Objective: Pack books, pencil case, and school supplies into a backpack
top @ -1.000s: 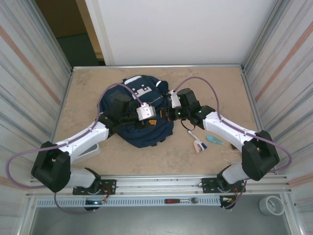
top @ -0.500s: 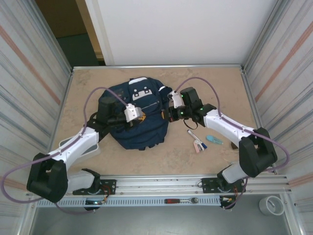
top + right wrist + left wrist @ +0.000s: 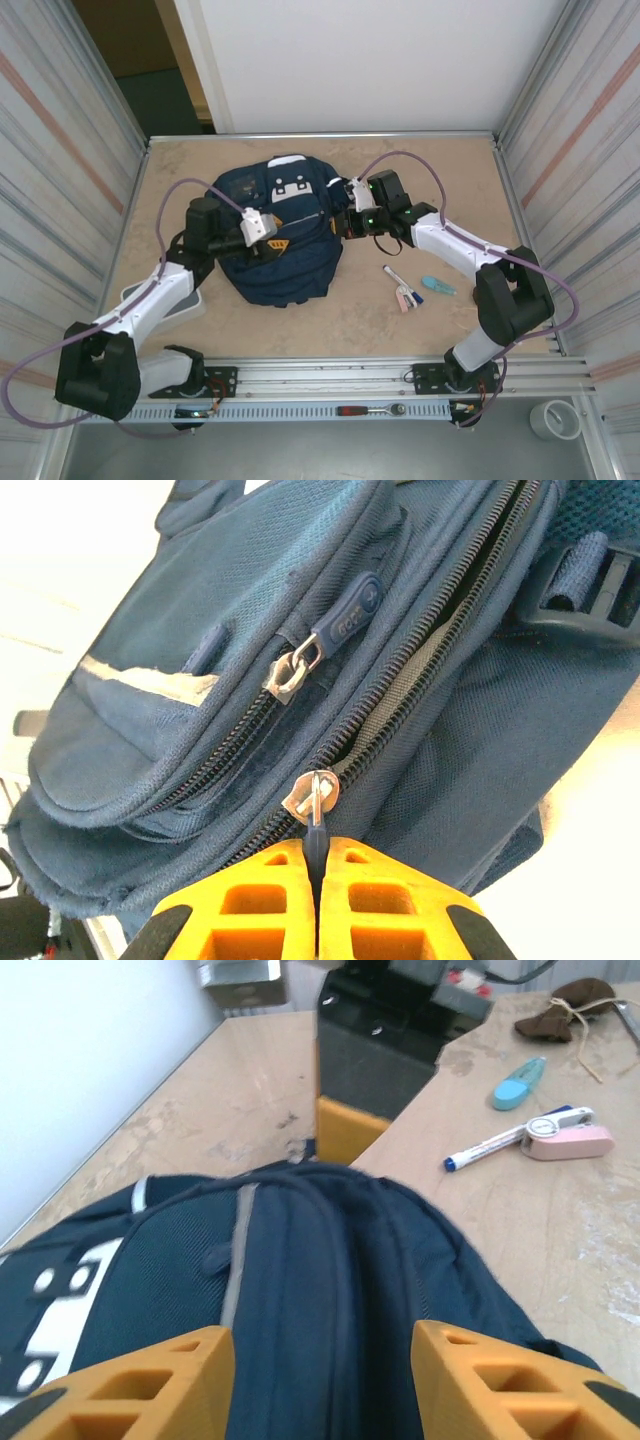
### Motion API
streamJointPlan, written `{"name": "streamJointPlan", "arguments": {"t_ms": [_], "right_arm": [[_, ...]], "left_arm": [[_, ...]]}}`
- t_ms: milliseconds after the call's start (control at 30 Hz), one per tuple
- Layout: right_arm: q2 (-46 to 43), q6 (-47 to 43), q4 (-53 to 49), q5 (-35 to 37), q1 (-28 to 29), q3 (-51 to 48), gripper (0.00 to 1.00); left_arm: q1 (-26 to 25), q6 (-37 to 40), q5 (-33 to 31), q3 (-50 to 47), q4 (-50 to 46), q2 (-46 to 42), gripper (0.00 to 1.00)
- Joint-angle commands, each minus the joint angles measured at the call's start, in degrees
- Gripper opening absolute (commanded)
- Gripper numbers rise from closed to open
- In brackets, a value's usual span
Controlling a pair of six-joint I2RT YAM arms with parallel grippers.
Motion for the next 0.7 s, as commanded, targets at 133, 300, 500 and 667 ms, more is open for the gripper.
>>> {"name": "streamJointPlan", "arguments": {"t_ms": [133, 300, 500, 667], "right_arm": [[-4.4, 3.0, 4.3, 0.1, 3.2, -0.5, 0.00], [-6.4, 3.5, 5.5, -0.3, 5.0, -1.4, 0.00], [-7.1, 1.9, 4.1, 1.3, 5.1, -2.9, 0.00], [-4.0, 3.6, -1.0, 5.6, -0.6, -1.8, 0.00]], "left_arm": [[-9.4, 4.9, -11.8, 5.5, -6.2, 4.7, 0.66], [-11.5, 5.7, -17.6, 8.3, -7.4, 9.4, 0.64], [-9.9, 7.0, -14.2, 6.4, -5.8, 6.1, 0.11], [-2.2, 1.8, 9.5, -2.7, 8.2, -3.1, 0.00]]}}
